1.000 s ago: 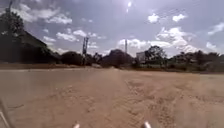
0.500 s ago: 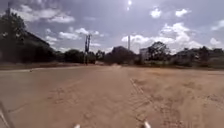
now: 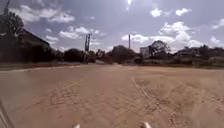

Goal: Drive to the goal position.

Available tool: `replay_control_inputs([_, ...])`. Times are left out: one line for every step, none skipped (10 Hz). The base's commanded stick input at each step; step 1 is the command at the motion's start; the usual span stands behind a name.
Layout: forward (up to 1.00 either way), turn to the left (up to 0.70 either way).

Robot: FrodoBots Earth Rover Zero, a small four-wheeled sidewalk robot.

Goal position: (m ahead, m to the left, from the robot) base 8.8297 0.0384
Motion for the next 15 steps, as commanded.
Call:
replay_control_inputs([0.50, 0.00])
replay_control_inputs([0.50, 0.00])
replay_control_inputs([0.50, 0.00])
replay_control_inputs([0.50, 0.00])
replay_control_inputs([0.50, 0.00])
replay_control_inputs([0.50, 0.00])
replay_control_inputs([0.50, 0.00])
replay_control_inputs([0.50, 0.00])
replay_control_inputs([0.50, 0.00])
replay_control_inputs([0.50, 0.00])
replay_control_inputs([0.50, 0.00])
replay_control_inputs([0.50, 0.00])
replay_control_inputs([0.50, 0.00])
replay_control_inputs([0.50, 0.00])
replay_control_inputs([0.50, 0.00])
